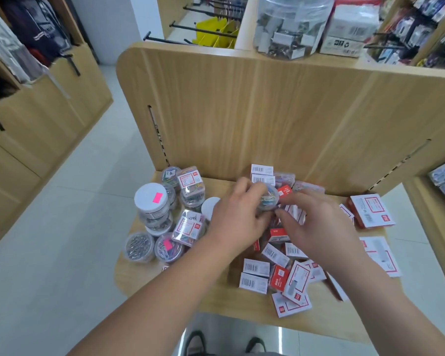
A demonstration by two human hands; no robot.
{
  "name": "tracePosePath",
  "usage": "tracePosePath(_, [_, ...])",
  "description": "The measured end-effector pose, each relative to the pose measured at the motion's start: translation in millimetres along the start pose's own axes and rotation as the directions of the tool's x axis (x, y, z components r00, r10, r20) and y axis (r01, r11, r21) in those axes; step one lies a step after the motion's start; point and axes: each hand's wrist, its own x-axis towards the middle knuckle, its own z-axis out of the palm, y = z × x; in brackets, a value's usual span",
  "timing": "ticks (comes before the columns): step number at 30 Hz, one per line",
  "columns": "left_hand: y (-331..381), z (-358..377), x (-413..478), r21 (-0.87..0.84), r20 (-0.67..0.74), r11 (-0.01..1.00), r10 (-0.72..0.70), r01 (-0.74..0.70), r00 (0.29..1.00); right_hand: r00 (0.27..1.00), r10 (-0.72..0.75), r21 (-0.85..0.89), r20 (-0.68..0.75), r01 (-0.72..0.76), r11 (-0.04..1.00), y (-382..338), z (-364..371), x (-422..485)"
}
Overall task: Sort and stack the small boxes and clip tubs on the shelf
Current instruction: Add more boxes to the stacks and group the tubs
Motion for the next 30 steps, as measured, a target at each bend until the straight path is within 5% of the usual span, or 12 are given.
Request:
tracePosePath(7, [-13.2, -65.6, -92.7, -0.119, -0.120, 0.965, -0.246, 0.232, 0.962, 0.986, -0.068, -0.290, 0.152, 0.110, 0.951, -6.1, 46.5, 40.4])
tracePosePath(16, [-24.5, -73.4, -135.5, -0.165, -0.157, 0.946, -0.305, 0.279, 0.939, 0.990, 0.023, -0.519, 0.142, 0.055, 0.853, -24.5, 67.9, 47.1])
tracePosePath(24, [-42.6, -84.0, -185.2, -0.207, -0.225, 0.933, -0.339, 0.295, 0.914, 0.977, 0.180, -0.435, 0.117, -0.113, 0.893, -37.0, 55.0, 49.9])
tracePosePath(30, [-55.2, -86.9, -196.8, -0.248, -0.253, 0.915, -0.378, 0.318, 0.891, 0.995, 0.067, -0.107, 0.075, -0.059, 0.993, -84.7, 18.7, 19.4])
